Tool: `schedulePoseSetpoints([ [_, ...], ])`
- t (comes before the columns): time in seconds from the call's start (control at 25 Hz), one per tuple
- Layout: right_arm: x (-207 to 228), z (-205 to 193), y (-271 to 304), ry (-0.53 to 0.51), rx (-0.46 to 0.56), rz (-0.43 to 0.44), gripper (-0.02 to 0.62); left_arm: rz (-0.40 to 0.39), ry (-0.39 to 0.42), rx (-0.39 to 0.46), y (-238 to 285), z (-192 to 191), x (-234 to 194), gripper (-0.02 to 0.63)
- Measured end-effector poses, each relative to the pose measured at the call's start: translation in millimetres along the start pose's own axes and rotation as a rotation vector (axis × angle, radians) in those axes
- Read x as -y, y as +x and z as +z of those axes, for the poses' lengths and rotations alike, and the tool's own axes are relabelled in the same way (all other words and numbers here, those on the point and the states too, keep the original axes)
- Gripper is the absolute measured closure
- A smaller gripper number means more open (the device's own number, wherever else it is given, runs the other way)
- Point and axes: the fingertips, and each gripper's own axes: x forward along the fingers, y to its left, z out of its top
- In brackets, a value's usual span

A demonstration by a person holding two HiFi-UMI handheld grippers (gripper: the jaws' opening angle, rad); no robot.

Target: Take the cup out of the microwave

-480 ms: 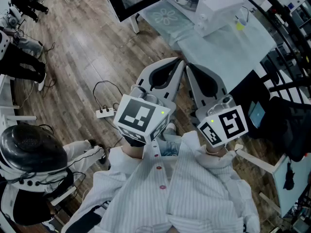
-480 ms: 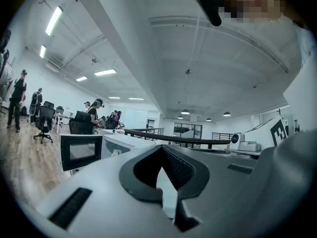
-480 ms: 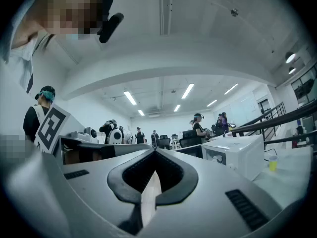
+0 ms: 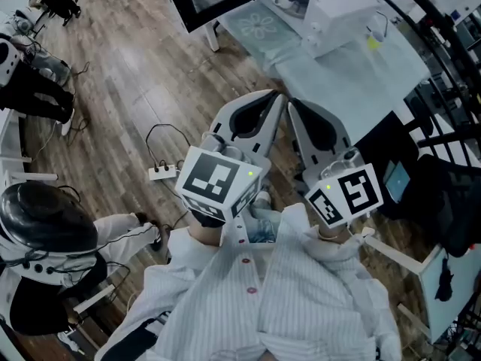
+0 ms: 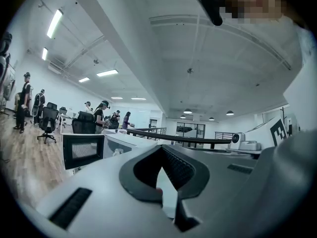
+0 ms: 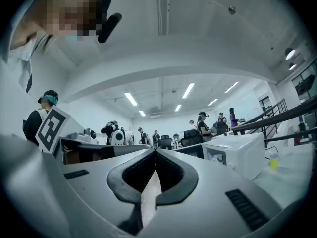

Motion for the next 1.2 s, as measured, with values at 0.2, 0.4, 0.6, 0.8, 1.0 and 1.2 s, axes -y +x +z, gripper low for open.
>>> schedulePoseSetpoints([
  [0.2,3,-3,-10,0.012,-0.001,0.006,0.561,0.019,-0.004,-0.005,-2,-6,7,0.6],
  [0.4,5,-9,-10,0.027,-0.008,0.019,0.56,0.039,-0.008,-0.012,-3,-12,6,0.598],
  [0.6,5,-13,4,0.038,-0.019,0.036,0.56,0.063,-0.014,-0.009,-2,-12,-9,0.598],
  [0.8,9,-18,32,0.045,-0.03,0.046,0.56,0.074,-0.022,-0.011,5,-12,-36,0.598],
  [1.0,14,-20,71,0.05,-0.038,0.051,0.56,0.085,-0.026,-0.017,16,-8,-75,0.6],
  [1.2,21,-23,118,0.042,-0.053,0.048,0.56,0.079,-0.032,-0.019,31,-4,-120,0.6],
])
